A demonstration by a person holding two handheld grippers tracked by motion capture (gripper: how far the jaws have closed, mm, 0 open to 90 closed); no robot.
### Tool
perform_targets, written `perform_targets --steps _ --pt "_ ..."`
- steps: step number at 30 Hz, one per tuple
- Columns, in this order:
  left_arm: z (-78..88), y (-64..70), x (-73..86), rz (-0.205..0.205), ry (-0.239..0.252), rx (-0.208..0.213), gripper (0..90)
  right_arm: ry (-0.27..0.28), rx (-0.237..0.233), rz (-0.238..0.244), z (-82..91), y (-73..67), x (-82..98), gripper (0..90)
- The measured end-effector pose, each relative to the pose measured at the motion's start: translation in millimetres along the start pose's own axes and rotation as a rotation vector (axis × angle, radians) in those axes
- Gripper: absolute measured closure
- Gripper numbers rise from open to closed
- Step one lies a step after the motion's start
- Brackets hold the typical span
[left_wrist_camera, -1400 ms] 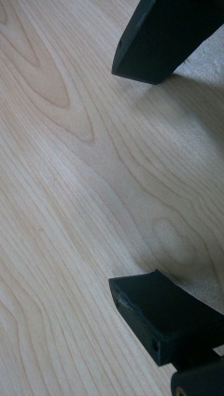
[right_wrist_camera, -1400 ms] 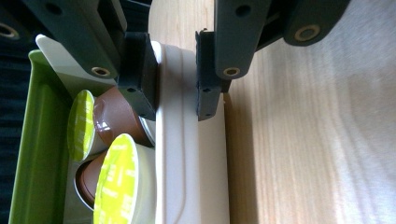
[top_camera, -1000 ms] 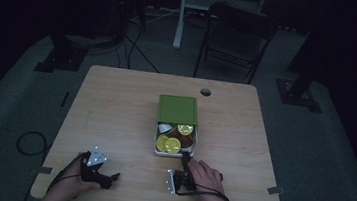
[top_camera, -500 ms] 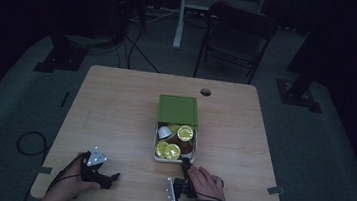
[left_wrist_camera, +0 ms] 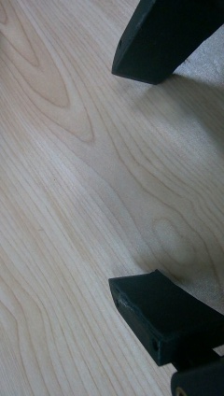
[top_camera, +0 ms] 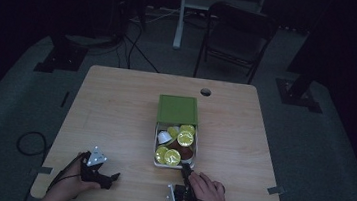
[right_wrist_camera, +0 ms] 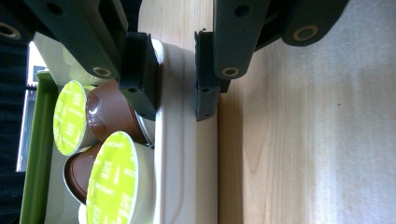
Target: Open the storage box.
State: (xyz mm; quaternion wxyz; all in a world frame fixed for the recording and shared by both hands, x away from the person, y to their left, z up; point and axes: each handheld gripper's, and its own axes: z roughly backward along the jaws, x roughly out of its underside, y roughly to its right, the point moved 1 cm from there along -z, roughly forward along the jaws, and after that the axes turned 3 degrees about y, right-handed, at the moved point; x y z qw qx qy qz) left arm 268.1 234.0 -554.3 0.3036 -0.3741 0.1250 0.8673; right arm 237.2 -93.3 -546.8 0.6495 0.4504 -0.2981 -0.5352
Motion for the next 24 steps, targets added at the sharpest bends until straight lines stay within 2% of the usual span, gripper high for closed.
perform_targets --steps 18,24 --pt "0.0 0.0 0.0 0.000 0.000 0.000 2.2 0.012 -0.011 0.008 10.5 -3.9 -0.3 72.2" --pt "-0.1 0.0 0.0 0.001 0.001 0.000 2.2 0.037 -0.047 -0.007 14.6 -1.9 -0.7 63.3"
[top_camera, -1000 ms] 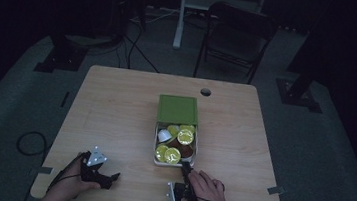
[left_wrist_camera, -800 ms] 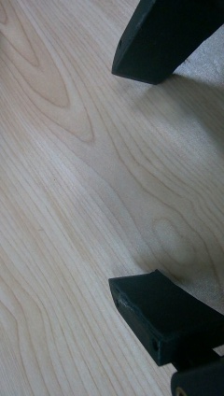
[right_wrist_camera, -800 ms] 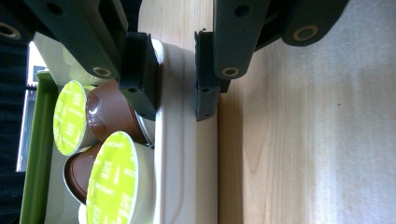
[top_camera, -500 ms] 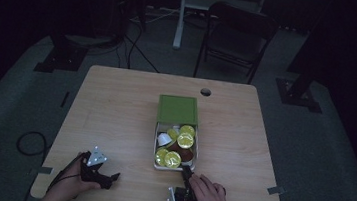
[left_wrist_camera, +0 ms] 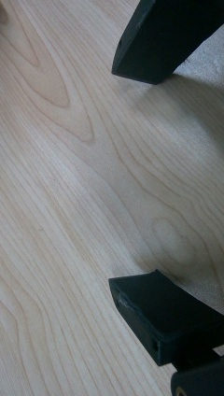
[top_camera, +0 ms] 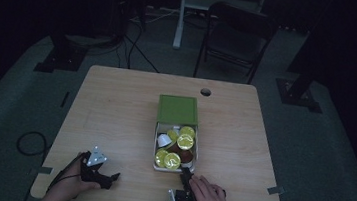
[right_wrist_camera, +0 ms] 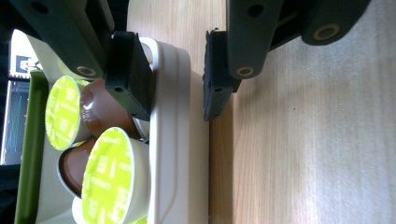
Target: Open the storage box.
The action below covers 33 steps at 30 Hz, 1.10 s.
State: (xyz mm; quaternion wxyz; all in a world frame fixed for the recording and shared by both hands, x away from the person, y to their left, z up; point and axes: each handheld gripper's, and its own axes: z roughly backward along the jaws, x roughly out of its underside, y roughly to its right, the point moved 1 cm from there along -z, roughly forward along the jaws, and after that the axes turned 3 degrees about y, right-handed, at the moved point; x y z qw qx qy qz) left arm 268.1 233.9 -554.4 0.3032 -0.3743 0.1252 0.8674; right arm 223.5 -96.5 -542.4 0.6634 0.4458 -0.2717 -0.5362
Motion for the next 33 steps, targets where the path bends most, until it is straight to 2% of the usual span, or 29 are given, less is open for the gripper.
perform_targets --steps 3,6,7,8,9,10,11,14,15,16,17,18,33 --pt "0.0 0.0 0.0 0.000 0.000 0.000 2.2 0.013 -0.011 -0.013 2.8 0.8 -0.6 60.5" --pt "0.0 0.0 0.0 0.000 0.000 0.000 2.2 0.045 -0.019 -0.053 8.8 5.1 -0.3 57.2" --pt "0.0 0.0 0.0 0.000 0.000 0.000 2.2 0.045 -0.019 -0.053 8.8 5.1 -0.3 57.2" --pt "0.0 0.0 0.0 0.000 0.000 0.000 2.2 0.054 -0.022 -0.070 11.0 6.8 0.2 57.2" --pt "0.1 -0.1 0.0 -0.002 -0.001 0.000 2.2 0.077 -0.023 -0.112 15.5 11.6 2.5 57.5" --pt "0.1 -0.1 0.0 -0.002 -0.001 0.000 2.2 0.077 -0.023 -0.112 15.5 11.6 2.5 57.5" --pt "0.1 -0.1 0.0 -0.001 -0.002 0.000 2.2 0.097 -0.025 -0.150 18.7 16.2 5.5 57.9" --pt "0.1 -0.1 0.0 -0.001 -0.001 0.000 2.2 0.124 -0.031 -0.226 21.4 22.2 12.3 57.8" --pt "0.1 -0.1 0.0 -0.001 -0.001 0.000 2.2 0.124 -0.031 -0.226 21.4 22.2 12.3 57.8" --pt "0.1 -0.1 0.0 -0.002 -0.002 0.000 2.2 0.130 -0.033 -0.271 22.6 25.8 18.2 57.7" --pt "0.1 -0.1 0.0 -0.002 -0.002 0.000 2.2 0.130 -0.033 -0.271 22.6 25.8 18.2 57.7" --pt "0.1 -0.1 0.0 -0.001 -0.001 0.000 2.2 0.132 -0.035 -0.314 23.7 28.8 24.2 57.7" --pt "0.1 0.0 0.0 -0.001 -0.001 0.000 2.2 0.146 -0.053 -0.523 27.1 35.2 58.9 58.8"
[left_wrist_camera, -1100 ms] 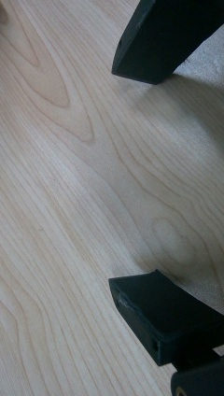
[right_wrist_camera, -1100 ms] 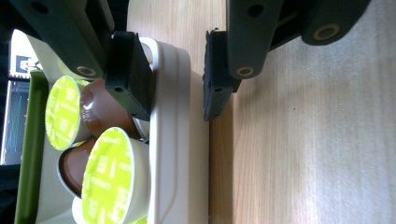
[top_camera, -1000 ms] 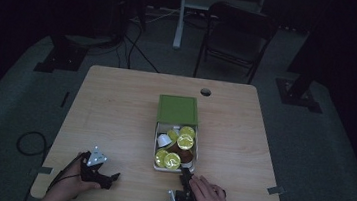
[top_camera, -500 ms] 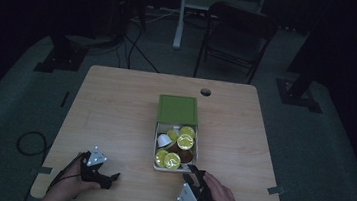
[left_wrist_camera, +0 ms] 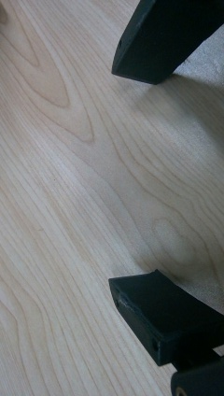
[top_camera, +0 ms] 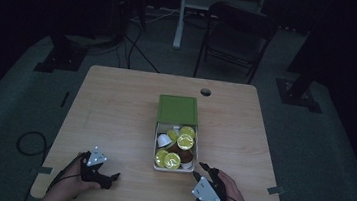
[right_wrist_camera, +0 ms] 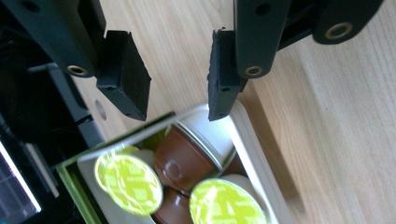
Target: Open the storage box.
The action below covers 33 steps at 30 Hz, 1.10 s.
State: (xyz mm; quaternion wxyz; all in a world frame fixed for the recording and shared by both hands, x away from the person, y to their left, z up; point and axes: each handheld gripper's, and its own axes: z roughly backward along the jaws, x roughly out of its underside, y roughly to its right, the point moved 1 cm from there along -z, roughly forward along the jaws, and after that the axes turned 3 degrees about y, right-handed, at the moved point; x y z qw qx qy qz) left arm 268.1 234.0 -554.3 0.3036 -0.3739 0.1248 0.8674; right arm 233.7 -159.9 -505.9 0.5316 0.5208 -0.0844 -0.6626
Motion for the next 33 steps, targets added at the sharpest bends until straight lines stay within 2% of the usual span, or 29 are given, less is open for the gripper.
perform_targets --steps 8,11,12,17,19,20,24,28,33 --pt "0.0 0.0 0.0 0.000 0.000 0.000 2.2 -0.010 0.011 -0.128 -0.4 13.7 22.3 59.0" --pt "0.0 0.0 0.0 0.000 0.000 0.000 2.2 -0.012 0.012 -0.140 -0.6 15.6 25.0 59.0" --pt "0.0 0.0 0.0 0.000 -0.001 0.000 2.2 -0.017 0.012 -0.177 -1.4 19.8 32.4 59.4" --pt "0.0 0.0 0.0 0.000 0.000 0.000 2.2 -0.026 0.021 -0.220 -2.7 23.8 42.0 59.4" --pt "0.0 0.0 0.0 0.000 0.000 0.000 2.2 -0.030 0.021 -0.270 -3.3 26.9 50.5 59.4" --pt "0.0 0.0 0.0 0.000 0.000 0.000 2.2 -0.030 0.021 -0.270 -3.3 26.9 50.5 59.4" --pt "0.0 0.0 0.0 0.000 0.000 0.000 2.2 -0.044 0.028 -0.324 -3.1 32.2 60.7 58.9" --pt "0.0 0.0 0.0 0.000 0.000 0.000 2.2 -0.052 0.029 -0.353 -3.4 35.0 65.9 58.8" --pt "0.0 0.0 0.0 0.000 0.000 0.000 2.2 -0.065 0.035 -0.411 -4.3 40.8 75.2 58.4"
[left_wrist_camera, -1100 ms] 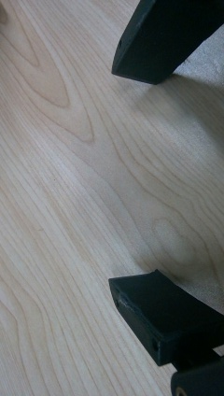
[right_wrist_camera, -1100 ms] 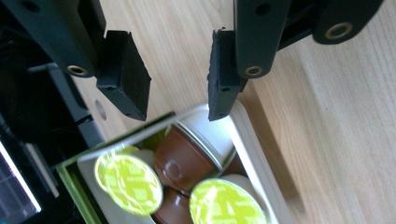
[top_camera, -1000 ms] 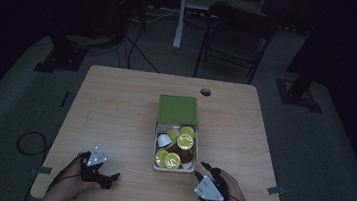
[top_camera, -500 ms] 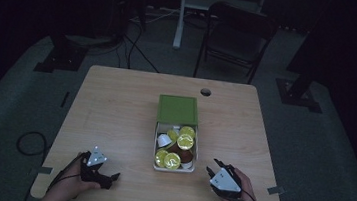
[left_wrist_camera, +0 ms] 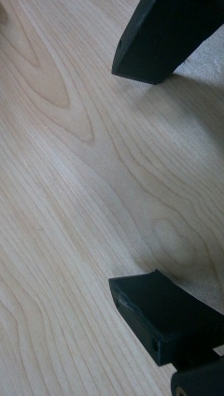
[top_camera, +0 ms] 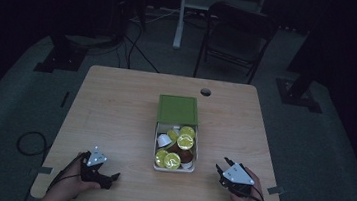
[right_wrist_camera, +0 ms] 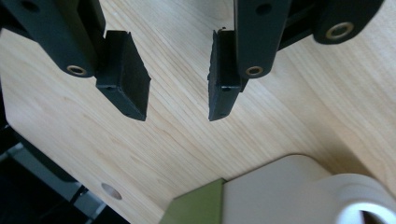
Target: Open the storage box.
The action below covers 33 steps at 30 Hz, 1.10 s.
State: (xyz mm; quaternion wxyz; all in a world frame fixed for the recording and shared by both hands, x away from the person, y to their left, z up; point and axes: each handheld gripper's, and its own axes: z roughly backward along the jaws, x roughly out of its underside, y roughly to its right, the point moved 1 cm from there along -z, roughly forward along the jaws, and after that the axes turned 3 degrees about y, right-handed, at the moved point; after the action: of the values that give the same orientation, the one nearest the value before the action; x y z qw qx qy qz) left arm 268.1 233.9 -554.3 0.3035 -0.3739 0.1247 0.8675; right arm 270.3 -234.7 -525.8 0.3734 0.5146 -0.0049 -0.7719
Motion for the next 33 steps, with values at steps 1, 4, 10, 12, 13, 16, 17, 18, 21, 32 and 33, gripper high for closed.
perform_targets --steps 1,4,10,12,13,16,17,18,21,32,33 --pt "0.1 -0.1 0.0 -0.001 -0.001 0.000 2.2 -0.002 0.005 -0.013 -0.3 2.3 1.2 58.3" --pt "0.0 -0.1 0.0 -0.001 -0.001 0.000 2.2 -0.016 0.018 -0.042 -1.2 9.6 5.9 57.7" --pt "0.0 0.0 0.0 -0.001 -0.001 0.000 2.2 -0.038 0.012 -0.092 -3.5 21.1 14.9 57.4" --pt "0.0 0.0 0.0 0.000 0.000 0.000 2.2 -0.052 -0.001 -0.093 -4.8 23.4 17.2 56.4" --pt "0.0 0.0 0.0 0.000 0.000 0.000 2.2 -0.050 -0.021 -0.115 -6.5 26.2 19.5 55.8" --pt "0.0 0.0 0.0 0.000 0.000 0.000 2.2 -0.047 -0.050 -0.151 -8.6 29.2 22.8 55.4" --pt "0.0 -0.1 0.0 0.000 -0.001 0.000 2.2 -0.050 -0.069 -0.176 -11.1 32.5 26.9 55.1" --pt "0.0 -0.1 0.0 0.000 -0.001 0.000 2.2 -0.050 -0.069 -0.176 -11.1 32.5 26.9 55.1" --pt "0.0 0.0 0.0 0.000 0.000 0.000 2.2 -0.063 -0.110 -0.189 -15.7 35.5 31.8 54.1" --pt "0.0 0.0 0.0 0.000 0.000 0.000 2.2 -0.087 -0.208 -0.228 -30.1 51.2 44.4 51.5" --pt "0.1 0.0 0.0 -0.001 -0.001 0.000 2.2 -0.081 -0.209 -0.228 -30.3 52.4 44.6 51.4"
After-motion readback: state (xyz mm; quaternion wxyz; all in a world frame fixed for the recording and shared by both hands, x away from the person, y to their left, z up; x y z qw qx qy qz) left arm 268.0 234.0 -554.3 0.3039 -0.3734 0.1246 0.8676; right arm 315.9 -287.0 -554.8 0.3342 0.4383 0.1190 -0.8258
